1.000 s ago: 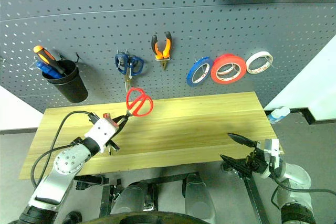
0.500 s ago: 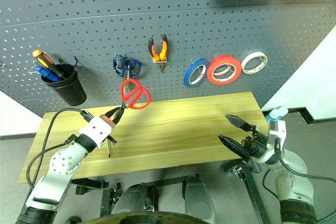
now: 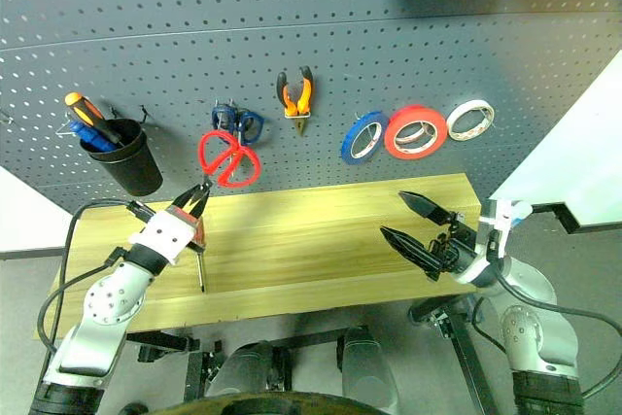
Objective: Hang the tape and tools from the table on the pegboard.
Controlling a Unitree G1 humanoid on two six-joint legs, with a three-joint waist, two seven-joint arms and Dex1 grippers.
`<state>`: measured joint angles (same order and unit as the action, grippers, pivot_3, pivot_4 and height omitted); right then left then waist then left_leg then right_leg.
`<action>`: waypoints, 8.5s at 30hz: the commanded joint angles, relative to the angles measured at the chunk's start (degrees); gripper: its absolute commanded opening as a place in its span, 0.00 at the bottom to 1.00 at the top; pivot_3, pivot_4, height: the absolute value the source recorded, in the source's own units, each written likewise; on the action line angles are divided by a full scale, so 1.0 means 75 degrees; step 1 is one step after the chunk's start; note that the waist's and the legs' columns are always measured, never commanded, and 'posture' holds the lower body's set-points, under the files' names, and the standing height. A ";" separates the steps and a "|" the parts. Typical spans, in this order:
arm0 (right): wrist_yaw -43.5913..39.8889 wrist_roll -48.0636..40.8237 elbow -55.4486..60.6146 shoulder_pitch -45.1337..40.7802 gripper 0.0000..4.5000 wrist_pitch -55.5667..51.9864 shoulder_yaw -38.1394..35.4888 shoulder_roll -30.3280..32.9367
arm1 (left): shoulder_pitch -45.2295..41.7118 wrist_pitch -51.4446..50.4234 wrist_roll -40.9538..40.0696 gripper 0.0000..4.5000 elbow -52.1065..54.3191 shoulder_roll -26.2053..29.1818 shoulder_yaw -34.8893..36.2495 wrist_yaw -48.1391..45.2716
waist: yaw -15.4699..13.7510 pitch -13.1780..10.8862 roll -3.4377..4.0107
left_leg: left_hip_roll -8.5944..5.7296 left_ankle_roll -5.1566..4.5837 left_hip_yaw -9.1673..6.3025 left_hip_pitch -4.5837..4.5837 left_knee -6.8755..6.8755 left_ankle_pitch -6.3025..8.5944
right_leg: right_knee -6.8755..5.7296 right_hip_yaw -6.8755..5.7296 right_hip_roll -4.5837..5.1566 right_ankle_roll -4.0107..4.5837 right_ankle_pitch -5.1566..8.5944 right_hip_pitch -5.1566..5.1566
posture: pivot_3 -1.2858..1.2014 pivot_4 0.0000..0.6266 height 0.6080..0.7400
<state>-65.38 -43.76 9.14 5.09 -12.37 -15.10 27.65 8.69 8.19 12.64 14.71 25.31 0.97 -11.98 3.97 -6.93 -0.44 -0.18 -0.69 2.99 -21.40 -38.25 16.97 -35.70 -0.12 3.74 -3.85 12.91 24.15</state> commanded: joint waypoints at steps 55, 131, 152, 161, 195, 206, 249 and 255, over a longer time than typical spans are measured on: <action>0.0726 -0.0322 0.1723 0.0268 1.00 -0.0175 0.0652 -0.0357 | -0.3385 0.0148 -0.0598 0.50 -0.3917 -0.0703 -0.0256 -0.0121 | 0.0031 0.0085 -0.0063 | 0.0010 -0.0003 -0.0007 -0.0011 -0.0097 0.0003 | -0.0058 0.0003 -0.0002 0.0012 0.0008 -0.0005 | 0.43 0.15 0.97; -0.1447 0.0577 0.0336 0.1303 1.00 0.1202 0.0292 0.1002 | -0.2854 -0.7684 -0.3006 0.99 -0.2372 -0.1380 0.1722 0.1250 | -0.0194 -0.0750 -0.0093 | 0.0005 -0.0005 -0.0017 -0.0158 -0.0070 0.0017 | -0.0029 -0.0003 0.0048 0.0025 0.0014 0.0141 | 0.44 0.41 0.97; -0.0902 0.0338 0.1557 0.2083 1.00 0.0582 0.0006 0.1106 | -0.3323 -0.7183 -0.2966 0.99 -0.3255 -0.1345 0.1682 0.1210 | -0.0184 -0.0957 -0.0097 | 0.0005 -0.0017 -0.0023 -0.0260 -0.0059 0.0016 | 0.0023 -0.0021 0.0055 0.0022 0.0011 0.0213 | 0.42 0.44 0.97; -0.0654 0.0271 0.1833 0.2026 1.00 0.0319 0.0001 0.1129 | -0.3560 -0.7198 -0.2959 0.42 -0.3878 -0.1385 0.1687 0.1300 | -0.0179 -0.0958 -0.0096 | 0.0002 -0.0015 -0.0020 -0.0258 -0.0017 0.0013 | 0.0042 -0.0022 0.0056 0.0021 0.0011 0.0224 | 0.42 0.44 0.97; -0.0619 0.0340 0.1058 0.0511 1.00 0.0314 0.0652 0.0728 | -0.1398 -0.5803 -0.1953 0.18 -0.0220 0.0312 -0.0609 -0.0509 | -0.0181 -0.0800 -0.0047 | -0.0008 0.0009 -0.0015 -0.0251 0.0003 -0.0002 | 0.0039 -0.0034 0.0058 -0.0005 -0.0010 0.0221 | 0.45 0.23 0.97; -0.0826 0.0735 0.0346 -0.0138 1.00 0.0841 0.0867 0.0533 | -0.1154 -0.3202 -0.1067 0.18 -0.0241 0.0868 -0.0786 -0.0828 | -0.0183 -0.0376 -0.0043 | -0.0014 0.0010 -0.0011 -0.0204 -0.0004 -0.0005 | 0.0031 -0.0038 0.0055 -0.0013 -0.0015 0.0170 | 0.44 0.14 0.97; -0.2023 0.1412 -0.3075 -0.2426 1.00 0.2154 0.0894 0.0328 | -0.2711 -0.0742 -0.0278 0.18 0.0226 -0.0039 0.0463 0.0196 | -0.0186 0.0393 -0.0014 | 0.0009 -0.0014 0.0006 0.0017 -0.0120 0.0007 | -0.0007 -0.0022 -0.0022 -0.0033 -0.0048 -0.0076 | 0.47 0.00 0.97; -0.2171 0.1427 -0.3362 -0.2402 1.00 0.2375 0.0881 0.0277 | -0.3393 -0.1210 -0.0469 0.18 0.0195 0.0119 0.0940 0.0154 | -0.0182 0.0394 -0.0014 | 0.0010 -0.0015 0.0005 0.0019 -0.0120 0.0007 | -0.0016 -0.0020 -0.0030 -0.0039 -0.0051 -0.0074 | 0.48 0.00 0.97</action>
<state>-81.18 -32.69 -16.09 -11.96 4.26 -7.29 30.15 -14.94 -0.67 9.98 14.03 25.42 5.92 -11.18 2.60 -3.97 -0.55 -0.10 -0.80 3.02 -21.25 -39.16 17.02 -35.83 -0.28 3.50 -4.14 12.53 23.59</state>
